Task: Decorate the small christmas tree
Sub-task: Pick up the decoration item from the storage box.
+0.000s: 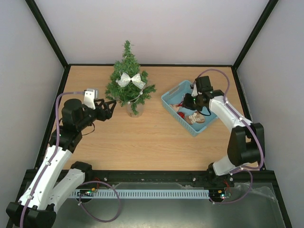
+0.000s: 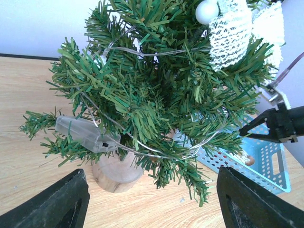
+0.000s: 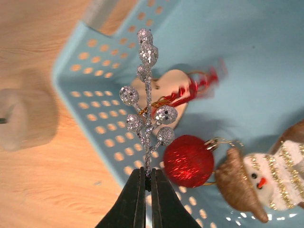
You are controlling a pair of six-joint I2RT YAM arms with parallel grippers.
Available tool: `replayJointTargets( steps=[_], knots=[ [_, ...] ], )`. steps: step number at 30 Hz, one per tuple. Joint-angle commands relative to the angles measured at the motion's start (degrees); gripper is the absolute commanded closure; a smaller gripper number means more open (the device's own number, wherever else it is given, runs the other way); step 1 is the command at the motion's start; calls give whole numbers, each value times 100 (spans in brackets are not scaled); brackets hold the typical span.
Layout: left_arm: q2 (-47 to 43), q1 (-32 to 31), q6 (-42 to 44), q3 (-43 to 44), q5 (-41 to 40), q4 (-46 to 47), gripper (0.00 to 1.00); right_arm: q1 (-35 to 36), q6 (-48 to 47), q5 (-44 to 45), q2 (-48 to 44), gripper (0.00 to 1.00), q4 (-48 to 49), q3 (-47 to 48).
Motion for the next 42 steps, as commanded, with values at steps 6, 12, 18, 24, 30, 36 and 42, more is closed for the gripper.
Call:
replayJointTargets(
  steps=[6, 12, 18, 24, 30, 36, 42],
  knots=[
    [-157, -498, 364, -16, 243, 121, 29, 33, 173, -311, -584, 98, -215, -41],
    [-75, -1430, 655, 180, -79, 227, 34, 31, 298, -382, -911, 98, -105, 108],
    [274, -2421, 750, 424, -539, 490, 37, 30, 227, -841, -1292, 98, -122, 289],
    [826, -3126, 866, 770, -1093, 954, 41, 63, 96, -1447, -1810, 98, -188, 556],
    [1540, -3476, 993, 1131, -1210, 1610, 50, 79, -191, -2071, -2451, 98, -51, 593],
    [2231, -3490, 129, 1685, -592, 2419, 54, 81, -705, -2161, -3334, 98, 1203, -225],
    [3226, -3484, -877, 2749, 171, 2529, 46, 79, -1267, -1951, -3999, 98, 2686, -1267]
  ],
)
